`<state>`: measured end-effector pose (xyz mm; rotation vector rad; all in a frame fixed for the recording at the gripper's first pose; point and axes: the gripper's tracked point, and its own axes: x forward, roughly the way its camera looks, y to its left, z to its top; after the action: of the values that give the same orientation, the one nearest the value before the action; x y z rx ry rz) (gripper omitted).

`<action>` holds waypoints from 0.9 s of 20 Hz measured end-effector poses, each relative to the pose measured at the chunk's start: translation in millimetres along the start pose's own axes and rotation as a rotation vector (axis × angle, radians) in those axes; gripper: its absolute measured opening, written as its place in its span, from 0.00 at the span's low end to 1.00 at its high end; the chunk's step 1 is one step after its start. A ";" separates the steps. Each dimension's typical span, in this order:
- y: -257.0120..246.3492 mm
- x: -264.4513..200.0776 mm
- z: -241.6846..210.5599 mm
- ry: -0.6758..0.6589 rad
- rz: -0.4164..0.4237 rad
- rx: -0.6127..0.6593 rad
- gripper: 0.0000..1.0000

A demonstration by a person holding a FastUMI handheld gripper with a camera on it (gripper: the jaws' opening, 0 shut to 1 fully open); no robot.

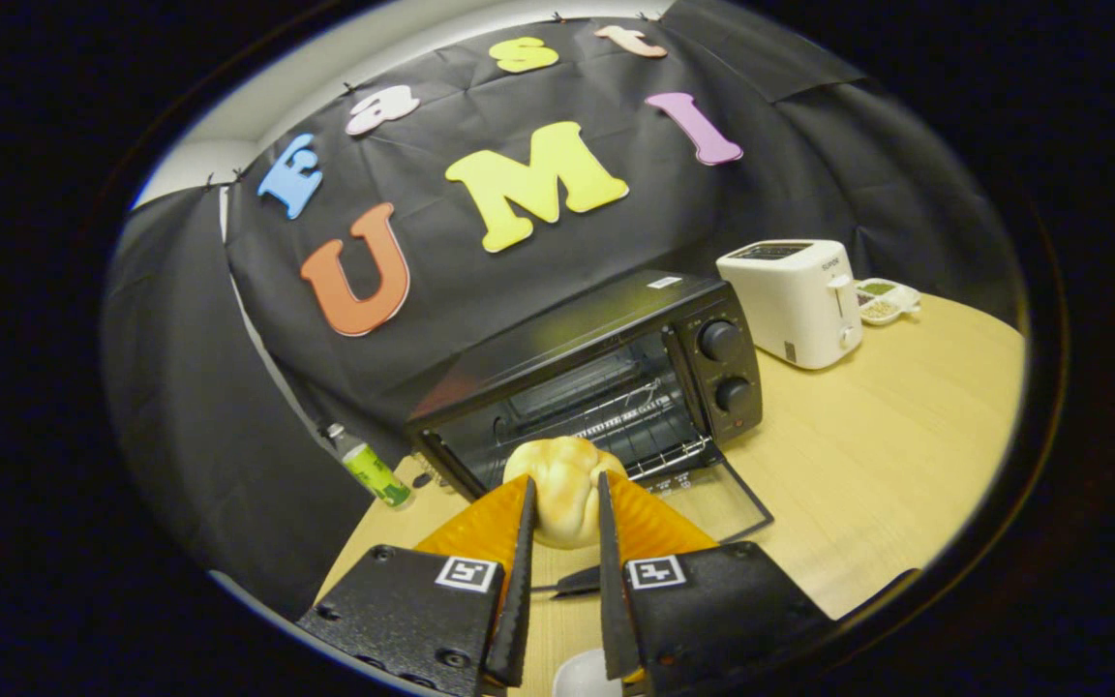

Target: Open the toaster oven, put the food inside, and close the toaster oven door.

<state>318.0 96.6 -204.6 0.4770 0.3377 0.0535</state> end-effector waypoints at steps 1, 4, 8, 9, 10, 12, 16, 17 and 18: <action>-2.2 15.3 1.1 0.007 -0.013 -0.008 0.36; -4.6 56.0 3.9 0.004 -0.066 -0.090 0.36; 5.0 105.1 4.3 0.005 -0.098 -0.178 0.36; 5.4 115.6 2.8 0.013 -0.109 -0.232 0.36; 5.3 125.7 -1.5 0.024 -0.114 -0.264 0.36; 7.2 144.0 -11.7 0.041 -0.120 -0.292 0.36; 6.9 154.2 -8.2 0.044 -0.139 -0.256 0.42; 6.7 153.7 -7.0 0.047 -0.140 -0.259 0.50; 6.7 154.8 -6.2 0.051 -0.141 -0.260 0.59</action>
<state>462.1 125.2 -254.1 0.1935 0.4077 -0.0272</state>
